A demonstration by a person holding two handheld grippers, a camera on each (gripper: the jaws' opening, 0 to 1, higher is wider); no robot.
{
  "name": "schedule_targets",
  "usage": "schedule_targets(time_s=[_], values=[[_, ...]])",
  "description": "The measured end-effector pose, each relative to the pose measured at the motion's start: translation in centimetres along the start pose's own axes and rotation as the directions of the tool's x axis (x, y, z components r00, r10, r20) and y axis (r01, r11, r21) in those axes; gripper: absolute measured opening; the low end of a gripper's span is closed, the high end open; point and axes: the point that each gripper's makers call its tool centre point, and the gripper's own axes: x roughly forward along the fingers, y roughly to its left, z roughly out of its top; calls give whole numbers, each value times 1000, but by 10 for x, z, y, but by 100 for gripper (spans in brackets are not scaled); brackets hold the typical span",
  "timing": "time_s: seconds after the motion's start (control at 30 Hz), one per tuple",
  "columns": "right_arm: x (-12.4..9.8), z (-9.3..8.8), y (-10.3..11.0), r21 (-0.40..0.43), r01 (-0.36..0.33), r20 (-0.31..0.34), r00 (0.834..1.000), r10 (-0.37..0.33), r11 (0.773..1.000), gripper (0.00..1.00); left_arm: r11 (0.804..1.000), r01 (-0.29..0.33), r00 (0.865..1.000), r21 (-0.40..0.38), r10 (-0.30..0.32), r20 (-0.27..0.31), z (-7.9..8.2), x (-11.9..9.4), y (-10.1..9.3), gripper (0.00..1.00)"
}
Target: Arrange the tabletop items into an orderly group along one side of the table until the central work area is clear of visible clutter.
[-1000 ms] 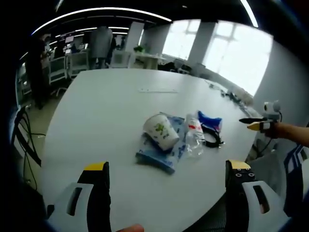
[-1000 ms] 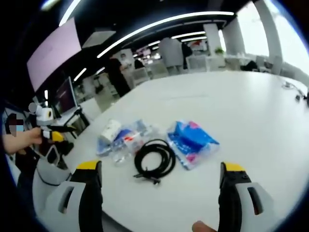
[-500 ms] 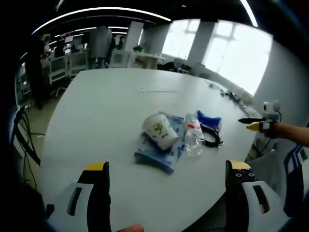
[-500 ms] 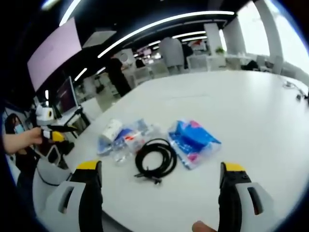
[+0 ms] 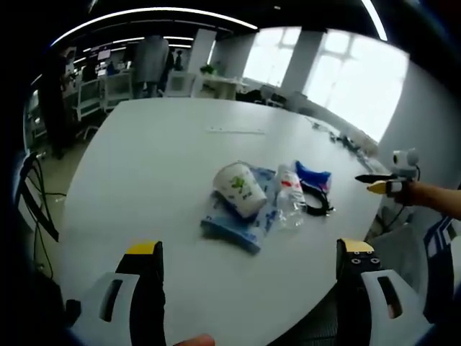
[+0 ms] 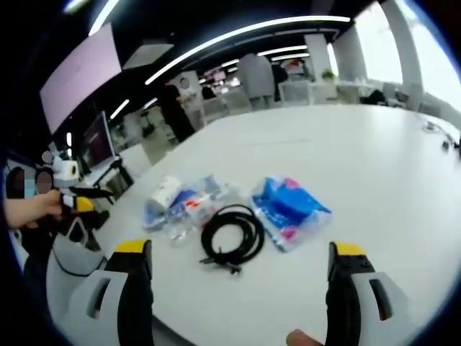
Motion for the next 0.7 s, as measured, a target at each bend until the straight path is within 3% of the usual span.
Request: schedule_targets(time_s=[0.7], values=[[1,-2,4,0,-2,-15,1000,2,1000,100,999,7,1000,-32,-6,24,2,4,-3,100]])
